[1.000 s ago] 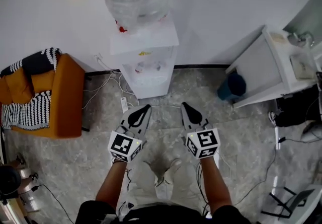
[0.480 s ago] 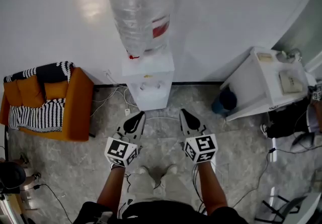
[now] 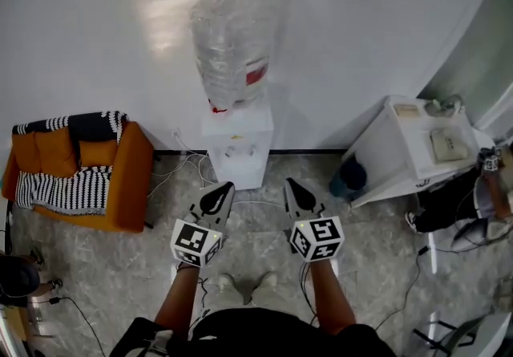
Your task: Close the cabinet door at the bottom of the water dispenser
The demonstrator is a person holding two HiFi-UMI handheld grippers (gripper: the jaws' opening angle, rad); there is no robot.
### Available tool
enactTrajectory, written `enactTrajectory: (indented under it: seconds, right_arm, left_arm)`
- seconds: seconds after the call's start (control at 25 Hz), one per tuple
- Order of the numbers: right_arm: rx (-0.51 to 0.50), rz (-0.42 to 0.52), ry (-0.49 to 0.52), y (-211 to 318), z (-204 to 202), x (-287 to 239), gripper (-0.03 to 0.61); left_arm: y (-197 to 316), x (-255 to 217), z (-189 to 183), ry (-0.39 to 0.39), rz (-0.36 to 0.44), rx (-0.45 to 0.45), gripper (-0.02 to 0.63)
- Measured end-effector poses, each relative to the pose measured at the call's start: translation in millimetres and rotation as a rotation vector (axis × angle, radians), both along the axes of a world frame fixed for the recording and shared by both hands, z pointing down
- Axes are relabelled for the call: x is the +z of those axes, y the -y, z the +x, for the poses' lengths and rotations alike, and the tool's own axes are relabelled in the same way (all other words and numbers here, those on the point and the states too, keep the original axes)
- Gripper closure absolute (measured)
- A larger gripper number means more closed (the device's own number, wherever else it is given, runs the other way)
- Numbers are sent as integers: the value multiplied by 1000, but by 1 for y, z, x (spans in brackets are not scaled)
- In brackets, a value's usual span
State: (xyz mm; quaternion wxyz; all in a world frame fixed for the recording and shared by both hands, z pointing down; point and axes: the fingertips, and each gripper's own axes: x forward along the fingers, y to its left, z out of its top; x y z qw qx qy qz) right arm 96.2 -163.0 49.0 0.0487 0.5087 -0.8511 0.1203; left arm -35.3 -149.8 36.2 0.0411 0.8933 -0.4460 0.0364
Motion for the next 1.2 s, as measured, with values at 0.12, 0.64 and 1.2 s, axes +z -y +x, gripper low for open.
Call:
enactTrajectory:
  seconds: [0.12,0.64,1.2]
  right_arm:
    - [-8,18,3,-11,-4,-15,545]
    - [-23,105,-10,-50,-12,-64,545]
    - [-27,139,-15,-80,-13,-75,545]
  left_arm:
    - [-9,-15,-4,-20,8,-10,603]
    - [-51,-68,-8,-54,67,17,603]
    - [-86,-89,-9,-38,135,9,603]
